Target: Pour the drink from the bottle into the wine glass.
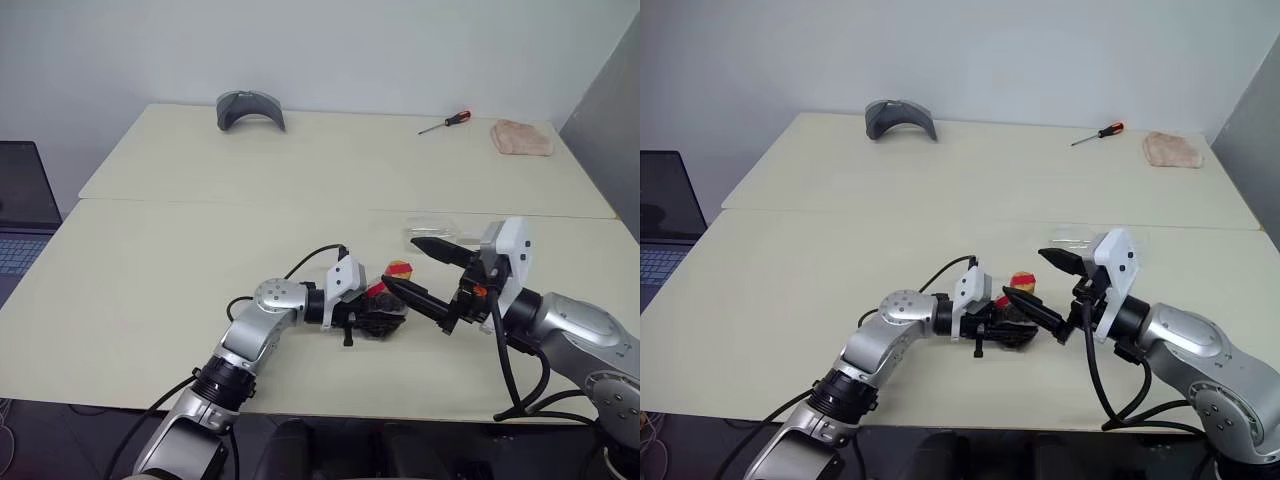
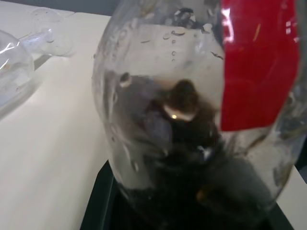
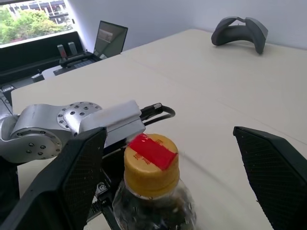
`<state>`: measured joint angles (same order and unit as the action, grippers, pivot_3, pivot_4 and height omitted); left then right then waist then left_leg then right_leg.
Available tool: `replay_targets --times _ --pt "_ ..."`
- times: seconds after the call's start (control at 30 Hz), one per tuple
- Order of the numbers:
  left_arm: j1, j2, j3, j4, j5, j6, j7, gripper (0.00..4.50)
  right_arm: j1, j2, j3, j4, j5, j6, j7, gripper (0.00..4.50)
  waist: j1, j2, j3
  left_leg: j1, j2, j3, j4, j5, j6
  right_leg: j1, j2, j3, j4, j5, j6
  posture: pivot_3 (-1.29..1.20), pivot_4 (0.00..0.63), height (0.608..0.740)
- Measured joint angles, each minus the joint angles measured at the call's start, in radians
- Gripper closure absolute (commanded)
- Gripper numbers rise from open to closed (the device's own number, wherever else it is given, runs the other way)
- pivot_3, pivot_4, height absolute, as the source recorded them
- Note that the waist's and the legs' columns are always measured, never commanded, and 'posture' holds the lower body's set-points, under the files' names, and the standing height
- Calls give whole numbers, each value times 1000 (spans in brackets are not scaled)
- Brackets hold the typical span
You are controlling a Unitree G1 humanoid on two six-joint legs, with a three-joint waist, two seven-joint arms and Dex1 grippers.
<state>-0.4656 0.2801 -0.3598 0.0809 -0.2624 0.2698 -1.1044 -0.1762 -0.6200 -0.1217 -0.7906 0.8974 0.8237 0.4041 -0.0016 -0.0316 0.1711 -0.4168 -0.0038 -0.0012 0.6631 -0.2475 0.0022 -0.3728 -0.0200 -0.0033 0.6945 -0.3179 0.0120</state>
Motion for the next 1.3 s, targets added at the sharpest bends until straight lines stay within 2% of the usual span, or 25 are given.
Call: replay_targets --times 0.2,0.23,0.3,0.57,0.83,0.93,1.13,1.17,1.3 --pt "-5 -6 0 16 10 -14 1 3261 -8 -1 30 0 -5 -1 -2 0 0 0 0 0 0 0 0 0 0 0 0 -1 0 0 0 0 150 740" --pt "-8 -8 0 19 10 -14 2 3262 -10 -1 31 0 -11 -3 -5 174 0 0 0 0 0 0 0 0 0 0 0 -1 0 0 0 0 150 740" --pt "-12 -9 1 28 11 -14 3 3265 -11 -3 34 0 -14 -4 -12 596 0 0 0 0 0 -1 0 0 0 0 0 -1 0 0 0 0 150 740" --pt "-13 -8 4 38 13 -17 14 3354 -10 -10 69 0 -74 -27 -12 3247 0 0 0 0 0 -1 0 0 0 0 0 -1 0 0 0 0 150 740" --pt "-18 -13 5 54 24 -38 32 3475 10 -20 100 1 -157 -92 23 3321 0 0 0 0 0 -1 0 0 0 0 0 -1 0 0 0 0 150 740" --pt "-19 -11 5 55 25 -39 24 3478 8 -32 110 32 -183 -136 81 3321 0 0 0 0 0 -1 0 0 0 0 0 -2 0 0 0 0 150 740" --pt "-24 -8 13 68 25 -39 16 3511 -78 -83 172 201 -260 -289 303 3321 -1 0 0 1 0 -4 1 1 1 2 0 -4 0 0 0 0 150 740" --pt "-31 -5 17 71 30 -36 21 3524 -183 -114 209 315 -264 -324 418 3321 -7 1 1 2 -1 -2 1 1 2 1 0 -3 1 1 -2 0 150 740" --pt "-31 -1 21 70 34 -36 22 3532 -313 -139 269 464 -289 -372 596 3321 -3 2 1 2 -1 -5 1 2 4 2 0 -6 1 1 -2 0 150 740"
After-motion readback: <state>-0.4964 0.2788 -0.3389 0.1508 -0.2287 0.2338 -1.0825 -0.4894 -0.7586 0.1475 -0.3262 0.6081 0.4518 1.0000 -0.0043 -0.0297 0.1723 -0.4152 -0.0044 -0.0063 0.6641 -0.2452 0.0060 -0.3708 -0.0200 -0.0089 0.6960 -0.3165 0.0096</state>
